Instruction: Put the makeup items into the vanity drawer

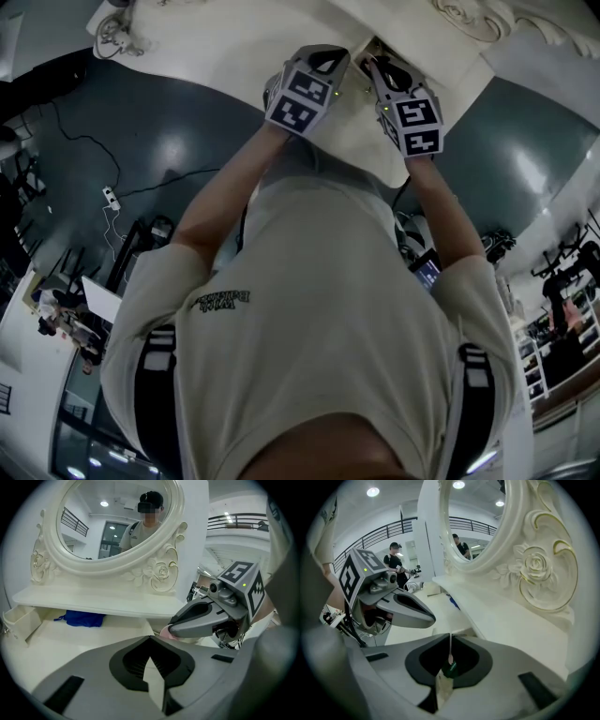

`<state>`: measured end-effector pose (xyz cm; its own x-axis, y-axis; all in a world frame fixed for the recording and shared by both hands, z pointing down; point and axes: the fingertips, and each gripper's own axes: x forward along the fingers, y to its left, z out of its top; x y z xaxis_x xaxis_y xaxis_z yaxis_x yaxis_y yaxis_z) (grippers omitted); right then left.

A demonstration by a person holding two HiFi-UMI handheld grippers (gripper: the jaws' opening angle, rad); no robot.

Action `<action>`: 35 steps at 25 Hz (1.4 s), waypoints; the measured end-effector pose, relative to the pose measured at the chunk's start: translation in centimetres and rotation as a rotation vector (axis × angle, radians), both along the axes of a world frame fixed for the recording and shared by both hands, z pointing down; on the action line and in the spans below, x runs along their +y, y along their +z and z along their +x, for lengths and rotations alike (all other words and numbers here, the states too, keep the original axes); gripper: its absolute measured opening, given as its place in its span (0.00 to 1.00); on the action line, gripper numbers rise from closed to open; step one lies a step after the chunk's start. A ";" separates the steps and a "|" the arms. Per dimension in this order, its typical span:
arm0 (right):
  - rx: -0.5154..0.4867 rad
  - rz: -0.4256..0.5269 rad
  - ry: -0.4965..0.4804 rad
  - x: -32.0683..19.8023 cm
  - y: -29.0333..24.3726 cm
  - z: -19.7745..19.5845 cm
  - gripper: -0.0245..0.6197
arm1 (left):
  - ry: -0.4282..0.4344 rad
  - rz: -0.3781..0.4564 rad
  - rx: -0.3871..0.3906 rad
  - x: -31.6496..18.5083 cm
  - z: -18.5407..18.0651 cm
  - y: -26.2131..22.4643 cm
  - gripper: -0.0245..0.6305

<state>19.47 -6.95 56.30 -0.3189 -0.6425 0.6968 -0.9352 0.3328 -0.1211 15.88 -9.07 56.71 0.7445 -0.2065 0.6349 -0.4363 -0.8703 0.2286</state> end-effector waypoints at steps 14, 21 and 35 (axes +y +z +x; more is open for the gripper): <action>-0.006 -0.037 -0.018 0.8 0.7 -0.4 0.12 | -0.010 -0.009 -0.014 0.3 -0.6 0.3 0.06; -0.004 -0.035 -0.020 0.5 0.6 -0.5 0.12 | -0.014 0.000 -0.014 -0.1 -1.0 0.0 0.06; 0.008 0.058 -0.071 -1.0 -4.1 -2.3 0.12 | -0.055 0.072 0.013 -0.8 -2.7 -4.8 0.06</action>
<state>17.21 -7.93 52.24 -0.3601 -0.6579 0.6614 -0.9097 0.4048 -0.0926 13.16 -9.89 51.88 0.7388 -0.2922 0.6072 -0.4812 -0.8596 0.1718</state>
